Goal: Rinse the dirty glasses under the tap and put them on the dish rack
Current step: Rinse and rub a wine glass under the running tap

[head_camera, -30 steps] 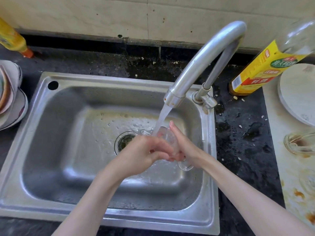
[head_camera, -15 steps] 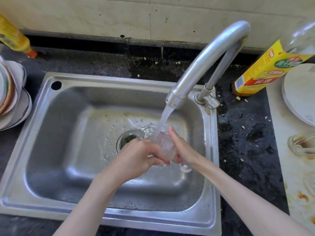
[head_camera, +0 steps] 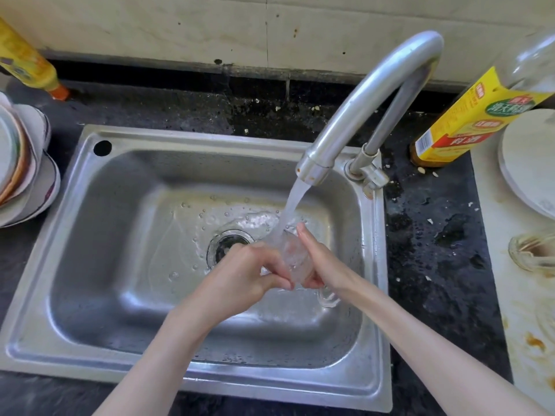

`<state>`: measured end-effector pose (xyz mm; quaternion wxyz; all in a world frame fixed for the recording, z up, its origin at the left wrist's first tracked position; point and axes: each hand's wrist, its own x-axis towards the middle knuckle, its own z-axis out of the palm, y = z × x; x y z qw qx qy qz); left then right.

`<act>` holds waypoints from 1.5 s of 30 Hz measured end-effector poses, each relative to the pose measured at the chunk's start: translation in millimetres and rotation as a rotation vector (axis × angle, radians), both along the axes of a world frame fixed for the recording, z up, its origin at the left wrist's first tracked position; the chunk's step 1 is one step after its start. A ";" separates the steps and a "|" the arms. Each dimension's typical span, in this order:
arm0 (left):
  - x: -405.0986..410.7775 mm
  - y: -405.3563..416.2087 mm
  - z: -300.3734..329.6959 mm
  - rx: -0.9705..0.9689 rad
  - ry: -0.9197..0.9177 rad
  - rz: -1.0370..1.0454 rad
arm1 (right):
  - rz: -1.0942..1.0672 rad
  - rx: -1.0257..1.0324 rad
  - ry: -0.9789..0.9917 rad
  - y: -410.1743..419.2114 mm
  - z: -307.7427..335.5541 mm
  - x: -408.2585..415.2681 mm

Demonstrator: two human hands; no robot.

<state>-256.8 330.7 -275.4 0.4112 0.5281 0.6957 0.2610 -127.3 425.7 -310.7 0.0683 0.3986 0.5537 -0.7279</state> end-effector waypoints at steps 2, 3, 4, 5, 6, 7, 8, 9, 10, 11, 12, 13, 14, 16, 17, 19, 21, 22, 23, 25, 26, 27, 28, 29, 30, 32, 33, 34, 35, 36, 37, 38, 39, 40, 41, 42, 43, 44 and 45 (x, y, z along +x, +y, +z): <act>3.1 -0.4 -0.9 0.006 -0.003 0.140 | -0.007 0.101 0.020 -2.8 -0.7 4.7; 4.9 -1.0 -1.8 0.010 -0.023 0.203 | 0.000 0.151 0.040 -3.9 -1.0 5.9; 6.5 -1.7 -2.3 0.012 -0.041 0.242 | 0.001 0.188 0.049 -4.8 -3.8 5.4; 6.8 -2.1 -3.1 0.006 -0.064 0.250 | -0.004 0.188 0.049 -5.4 -2.5 4.1; 6.8 -2.4 -4.0 -0.013 -0.092 0.225 | -0.016 0.181 0.029 -5.7 -1.5 1.8; 6.3 -2.4 -3.3 -0.044 -0.126 0.178 | -0.017 0.170 0.011 -4.8 0.3 0.4; 5.8 -3.2 -2.2 -0.080 -0.165 0.131 | -0.002 0.158 -0.025 -3.5 3.2 -1.8; 5.1 -4.6 -1.5 -0.118 -0.216 0.101 | 0.033 0.116 -0.086 -1.8 6.2 -3.7; 3.9 -6.1 -1.5 -0.155 -0.275 0.090 | 0.084 0.066 -0.160 -0.1 9.0 -4.6; 3.1 -7.5 -1.5 -0.188 -0.330 0.099 | 0.133 0.026 -0.225 2.1 10.2 -5.2; 3.0 -8.5 -1.7 -0.208 -0.365 0.125 | 0.172 0.011 -0.270 3.9 10.0 -5.5; 4.1 -9.2 -2.5 -0.215 -0.378 0.171 | 0.199 0.030 -0.287 4.2 10.0 -6.8; 5.8 -8.7 -4.3 -0.205 -0.349 0.232 | 0.210 0.080 -0.288 2.8 10.5 -8.3; 10.9 -5.4 -9.0 -0.155 -0.205 0.366 | 0.200 0.208 -0.237 -3.4 6.5 -9.8; 12.6 -4.4 -10.6 -0.127 -0.154 0.429 | 0.177 0.240 -0.194 -7.0 4.0 -9.8; 11.5 -5.8 -9.6 -0.084 -0.197 0.461 | 0.122 0.276 -0.143 -8.8 -0.4 -10.2; 5.7 -10.4 -6.0 -0.075 -0.278 0.260 | 0.041 0.237 -0.138 -2.8 0.7 -11.1; 2.4 -12.6 -3.1 -0.081 -0.259 0.108 | 0.009 0.177 -0.138 0.6 4.5 -11.5; -0.5 -13.4 -0.7 -0.095 -0.210 -0.036 | 0.012 0.106 -0.146 4.3 5.3 -11.2; -4.4 -9.3 4.1 -0.116 -0.112 -0.190 | 0.070 -0.030 -0.140 7.9 5.7 -8.5; -5.3 -6.0 5.3 -0.101 -0.082 -0.198 | 0.075 -0.072 -0.116 8.1 2.7 -6.4; -5.5 -2.6 5.4 -0.072 -0.049 -0.175 | 0.053 -0.079 -0.088 8.0 -1.4 -5.1; -4.7 0.8 6.1 -0.034 -0.006 -0.128 | 0.010 -0.051 -0.066 7.9 -2.9 -4.7; -3.6 3.2 5.0 0.005 0.040 -0.071 | -0.040 0.011 -0.056 8.0 -4.5 -5.0; -1.7 5.3 5.1 0.038 0.092 -0.016 | -0.084 0.079 -0.040 8.0 -5.7 -6.0; 3.8 7.4 4.8 0.083 0.193 0.055 | -0.133 0.177 0.013 6.7 -9.4 -6.0; 6.0 7.3 4.2 0.121 0.240 0.061 | -0.154 0.193 0.042 4.9 -10.8 -5.5; 7.1 6.9 4.6 0.167 0.280 0.045 | -0.182 0.202 0.059 4.7 -11.7 -5.0; 7.0 5.9 3.8 0.201 0.297 0.008 | -0.199 0.205 0.071 5.6 -12.6 -4.4; 6.4 5.8 5.7 0.201 0.296 -0.039 | -0.219 0.197 0.078 6.9 -14.7 -4.4; 5.0 6.4 7.1 0.174 0.284 -0.094 | -0.244 0.175 0.094 7.8 -13.2 -5.3; 3.9 8.1 9.8 0.135 0.275 -0.163 | -0.263 0.135 0.104 8.3 -11.9 -7.2; 3.0 9.6 12.2 0.102 0.273 -0.248 | -0.264 0.095 0.114 9.7 -12.1 -8.9; 2.1 10.9 14.9 0.085 0.281 -0.326 | -0.255 0.047 0.130 11.2 -12.6 -10.5; 1.2 11.6 17.2 0.086 0.285 -0.379 | -0.230 0.013 0.141 12.8 -14.2 -11.3; 0.2 11.6 20.1 0.077 0.276 -0.401 | -0.196 -0.032 0.159 13.9 -11.7 -12.6; -0.8 11.7 22.4 0.061 0.264 -0.411 | -0.146 -0.054 0.164 15.6 -11.2 -13.3; -1.2 11.8 24.3 0.037 0.259 -0.428 | -0.088 -0.085 0.164 17.1 -8.8 -13.5; -1.1 12.1 26.5 0.003 0.268 -0.456 | -0.027 -0.095 0.147 18.7 -6.3 -13.7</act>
